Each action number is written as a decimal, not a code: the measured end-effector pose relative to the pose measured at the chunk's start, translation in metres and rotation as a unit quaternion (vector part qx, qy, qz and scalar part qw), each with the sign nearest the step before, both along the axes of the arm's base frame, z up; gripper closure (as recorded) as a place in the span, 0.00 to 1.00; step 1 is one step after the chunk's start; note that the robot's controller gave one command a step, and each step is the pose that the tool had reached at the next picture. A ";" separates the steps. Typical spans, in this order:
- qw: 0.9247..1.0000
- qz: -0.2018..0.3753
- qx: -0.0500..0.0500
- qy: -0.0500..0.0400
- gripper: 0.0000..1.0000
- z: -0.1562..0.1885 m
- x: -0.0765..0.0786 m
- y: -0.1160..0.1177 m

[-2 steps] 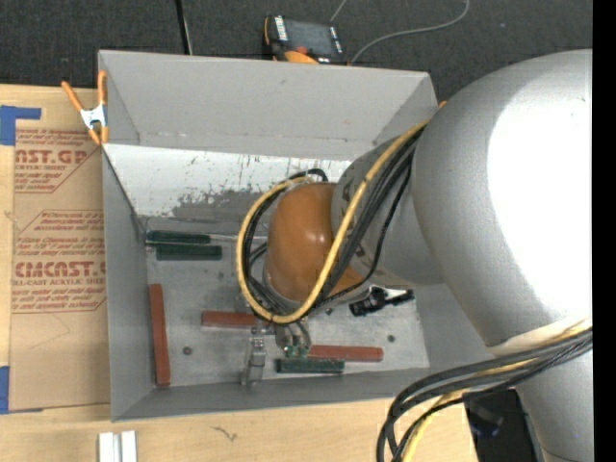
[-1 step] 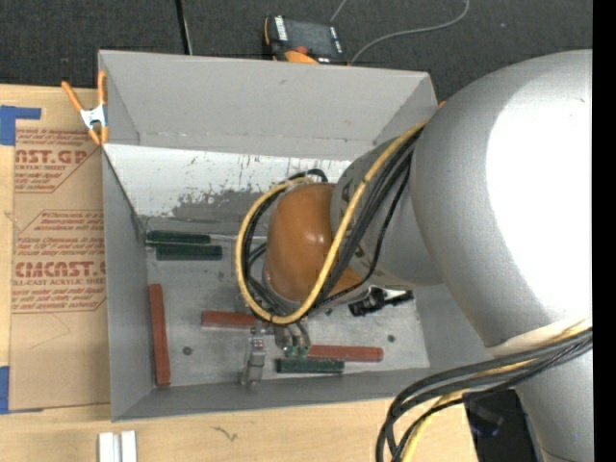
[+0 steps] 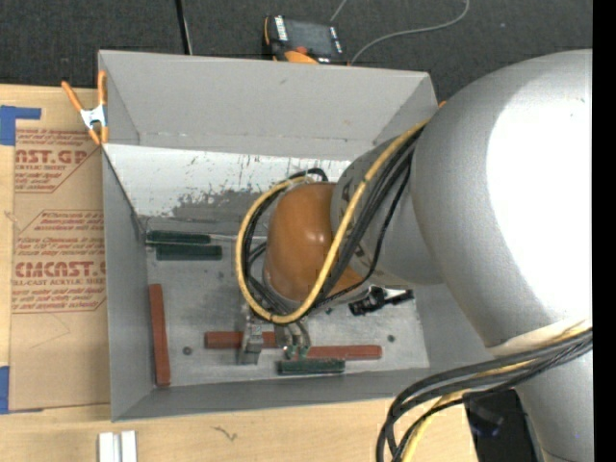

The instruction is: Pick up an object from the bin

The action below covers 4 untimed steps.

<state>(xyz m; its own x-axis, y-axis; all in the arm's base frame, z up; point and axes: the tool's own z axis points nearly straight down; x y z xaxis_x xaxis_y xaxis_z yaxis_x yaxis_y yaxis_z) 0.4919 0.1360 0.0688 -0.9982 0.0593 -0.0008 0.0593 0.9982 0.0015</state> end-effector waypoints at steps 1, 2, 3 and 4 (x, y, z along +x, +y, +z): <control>1.000 0.000 0.000 -0.001 1.00 0.043 0.000 0.001; 1.000 0.001 0.000 0.000 1.00 0.045 0.000 0.001; 1.000 0.001 0.001 -0.002 1.00 0.095 0.001 0.003; 1.000 0.002 0.000 0.000 1.00 0.095 0.001 0.003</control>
Offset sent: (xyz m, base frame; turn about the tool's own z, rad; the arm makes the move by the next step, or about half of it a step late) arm 0.0000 -0.0001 0.0409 0.0000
